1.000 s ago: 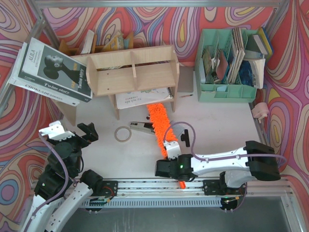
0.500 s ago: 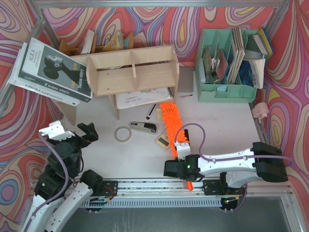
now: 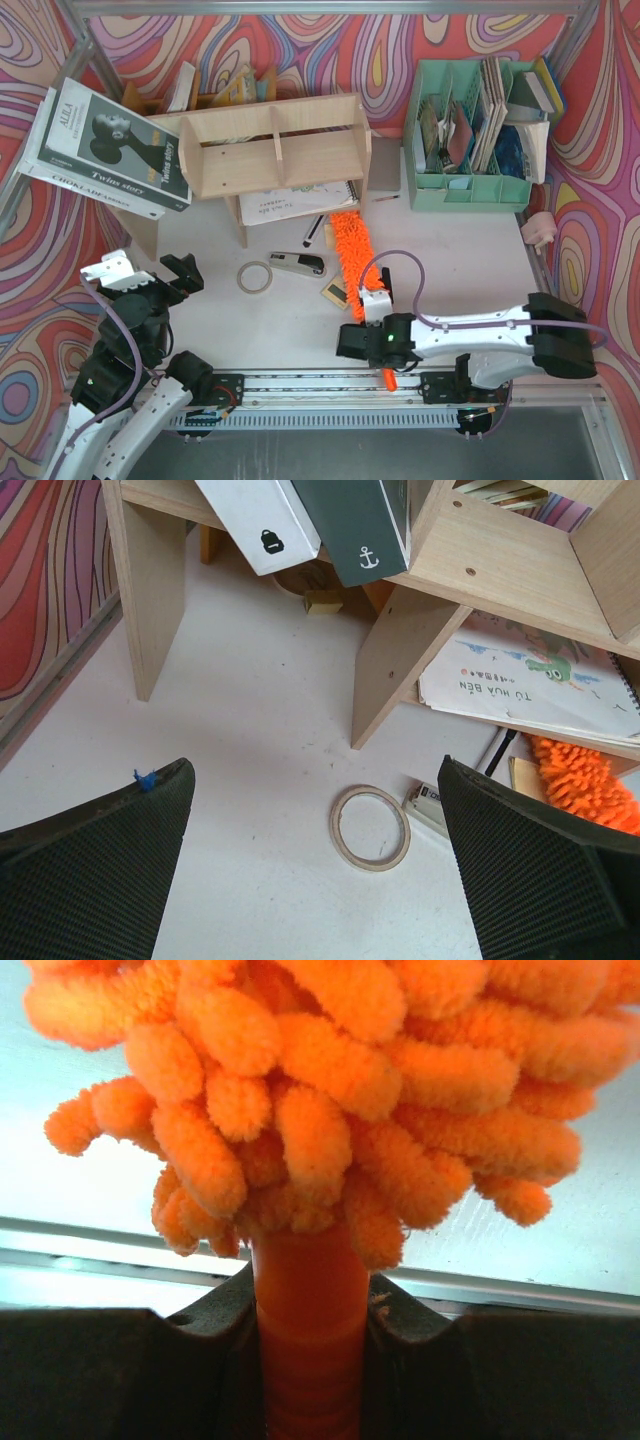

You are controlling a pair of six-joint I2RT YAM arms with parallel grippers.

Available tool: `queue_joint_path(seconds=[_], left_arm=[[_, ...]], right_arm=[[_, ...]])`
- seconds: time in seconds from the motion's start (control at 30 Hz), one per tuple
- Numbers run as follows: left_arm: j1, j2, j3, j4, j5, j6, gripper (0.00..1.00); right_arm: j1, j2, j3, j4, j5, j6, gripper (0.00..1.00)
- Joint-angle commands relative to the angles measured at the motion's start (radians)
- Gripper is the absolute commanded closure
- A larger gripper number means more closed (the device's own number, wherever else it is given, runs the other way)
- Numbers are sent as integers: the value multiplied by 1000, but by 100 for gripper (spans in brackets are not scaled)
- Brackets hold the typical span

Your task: Dust the bookshelf with a duster

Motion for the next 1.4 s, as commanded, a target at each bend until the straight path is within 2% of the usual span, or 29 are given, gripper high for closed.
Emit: queue_joint_path(seconds=[0.0, 0.17, 0.47, 0.63, 0.93, 1.07, 1.37], left_arm=[[6, 9, 10, 5, 0, -3, 2], [6, 3, 10, 4, -2, -2, 2], [6, 5, 10, 4, -1, -3, 2], [6, 12, 11, 4, 2, -3, 2], [6, 0, 10, 1, -5, -4, 2], [6, 3, 10, 1, -4, -4, 2], [6, 5, 10, 3, 0, -3, 2]], right_arm=[[-6, -107, 87, -114, 168, 23, 100], [-9, -145, 68, -105, 182, 22, 100], [-39, -28, -93, 127, 22, 2, 100], [-41, -15, -46, 91, 52, -18, 100], [-42, -118, 86, -63, 180, -37, 100], [-43, -129, 60, -31, 162, -39, 100], [-56, -36, -36, 108, 64, -44, 100]])
